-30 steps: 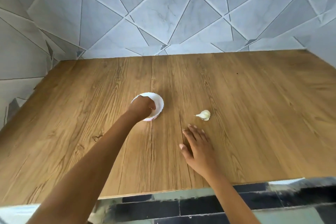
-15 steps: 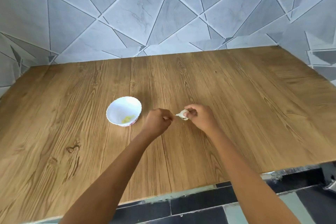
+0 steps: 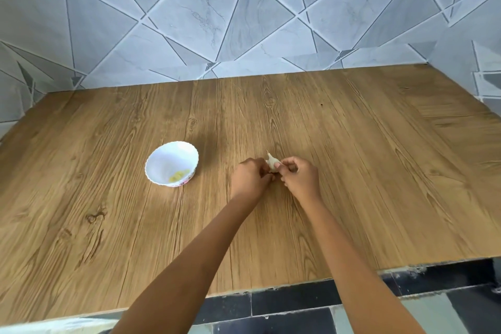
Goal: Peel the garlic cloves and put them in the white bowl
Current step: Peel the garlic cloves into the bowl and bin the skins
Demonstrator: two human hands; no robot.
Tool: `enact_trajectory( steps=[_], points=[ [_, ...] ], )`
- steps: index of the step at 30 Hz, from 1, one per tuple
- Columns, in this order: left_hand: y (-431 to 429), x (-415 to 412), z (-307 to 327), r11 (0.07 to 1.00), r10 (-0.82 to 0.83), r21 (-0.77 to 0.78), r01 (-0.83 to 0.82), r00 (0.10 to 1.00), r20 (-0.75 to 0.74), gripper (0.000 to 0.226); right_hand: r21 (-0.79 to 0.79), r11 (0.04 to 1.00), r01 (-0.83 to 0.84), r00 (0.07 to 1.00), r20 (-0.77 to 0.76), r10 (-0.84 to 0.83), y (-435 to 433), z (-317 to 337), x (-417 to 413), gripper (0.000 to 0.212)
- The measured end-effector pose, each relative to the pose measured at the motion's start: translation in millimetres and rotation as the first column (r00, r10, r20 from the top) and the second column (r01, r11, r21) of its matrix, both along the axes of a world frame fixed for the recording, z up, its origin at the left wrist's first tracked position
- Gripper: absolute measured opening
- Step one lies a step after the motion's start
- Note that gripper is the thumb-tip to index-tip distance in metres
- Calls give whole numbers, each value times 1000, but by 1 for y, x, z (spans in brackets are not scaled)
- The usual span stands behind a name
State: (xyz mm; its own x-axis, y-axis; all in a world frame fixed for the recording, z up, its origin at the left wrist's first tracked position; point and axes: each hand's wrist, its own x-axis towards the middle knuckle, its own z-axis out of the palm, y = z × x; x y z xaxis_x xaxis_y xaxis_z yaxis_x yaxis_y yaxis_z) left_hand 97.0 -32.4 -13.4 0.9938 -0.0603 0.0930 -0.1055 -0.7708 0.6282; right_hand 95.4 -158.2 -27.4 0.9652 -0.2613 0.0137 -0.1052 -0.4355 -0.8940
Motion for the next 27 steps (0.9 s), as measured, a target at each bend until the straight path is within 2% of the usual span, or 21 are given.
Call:
enact_trajectory(
  steps=[5,9,11,13,16,18,21,24,27],
  points=[
    [-4,3,-2,997,33,74,-36,999,42,12,24,1000,0,1000,0,0,-1,0,1,12],
    [-4,5,-4,991,-1,133,-10,996,88,14,35,999,7,1000,0,-7,-1,1,2,12],
    [3,3,-2,995,27,88,-37,992,120,14,30,1000,3,1000,6,-4,0,0,1,11],
    [15,-1,4,996,91,-38,-86,986,138,9,23,1000,4,1000,26,-4,1,-1,2,13],
    [36,-22,21,961,146,-247,-125,987,69,14,-50,999,2,998,59,1,1,0,-2,18],
    [53,-40,30,912,118,-394,-116,993,-20,18,-148,988,43,993,111,-27,4,3,-10,27],
    [83,-69,34,815,58,-565,-130,988,-143,17,-191,977,97,939,344,-26,24,4,-37,35],
    [109,-90,30,846,45,-509,-160,972,-231,9,-274,961,-18,872,466,149,60,-6,-71,28],
    [129,-102,26,864,90,-453,-222,951,-294,10,-445,881,-159,859,379,346,90,-20,-96,28]
  ],
)
